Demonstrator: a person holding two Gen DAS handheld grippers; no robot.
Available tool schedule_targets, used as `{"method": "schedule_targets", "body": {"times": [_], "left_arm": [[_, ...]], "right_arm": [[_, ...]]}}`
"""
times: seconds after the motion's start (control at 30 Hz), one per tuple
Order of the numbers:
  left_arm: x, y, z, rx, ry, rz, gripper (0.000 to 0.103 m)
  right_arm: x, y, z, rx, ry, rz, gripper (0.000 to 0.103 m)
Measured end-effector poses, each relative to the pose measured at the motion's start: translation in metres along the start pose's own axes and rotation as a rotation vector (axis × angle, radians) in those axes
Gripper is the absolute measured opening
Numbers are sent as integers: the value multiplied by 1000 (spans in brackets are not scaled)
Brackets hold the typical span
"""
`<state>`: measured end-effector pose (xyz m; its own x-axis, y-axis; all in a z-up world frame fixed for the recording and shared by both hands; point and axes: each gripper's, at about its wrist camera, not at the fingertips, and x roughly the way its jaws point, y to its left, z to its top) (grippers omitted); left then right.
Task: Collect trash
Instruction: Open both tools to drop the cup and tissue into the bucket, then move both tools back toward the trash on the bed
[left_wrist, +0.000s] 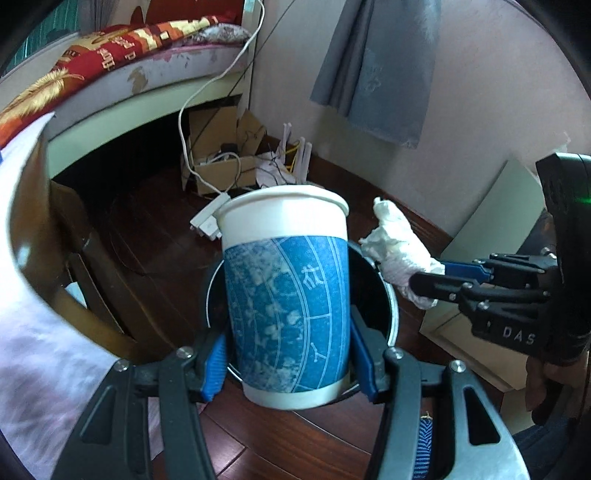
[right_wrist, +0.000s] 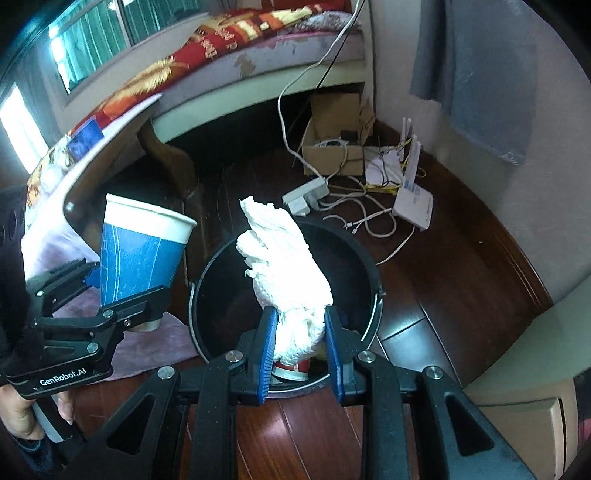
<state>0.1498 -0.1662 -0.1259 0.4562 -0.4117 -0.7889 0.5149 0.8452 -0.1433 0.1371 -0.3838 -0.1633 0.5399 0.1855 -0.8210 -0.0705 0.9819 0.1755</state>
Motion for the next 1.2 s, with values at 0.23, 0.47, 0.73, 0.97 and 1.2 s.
{"method": "schedule_targets", "body": {"times": [0.23,0.47,0.73,0.97,1.2], "left_arm": [[26,13,-2,-50,58,24,94],[22,12,-13,-39,51,88,100],[10,10,-7,-35,24,103,100],[-18,2,-5,-30,-20,112,100],[-50,2,2,-30,-73,127,100]], "right_arm": [[39,-16,-1,-6,61,-131,87],[25,-30,-4,48,25,-207,103],[4,-19,-1,24,-1,-219,103],[-19,-9,2,14,-47,-218,103],[-51,2,8,13,-105,-215,103]]}}
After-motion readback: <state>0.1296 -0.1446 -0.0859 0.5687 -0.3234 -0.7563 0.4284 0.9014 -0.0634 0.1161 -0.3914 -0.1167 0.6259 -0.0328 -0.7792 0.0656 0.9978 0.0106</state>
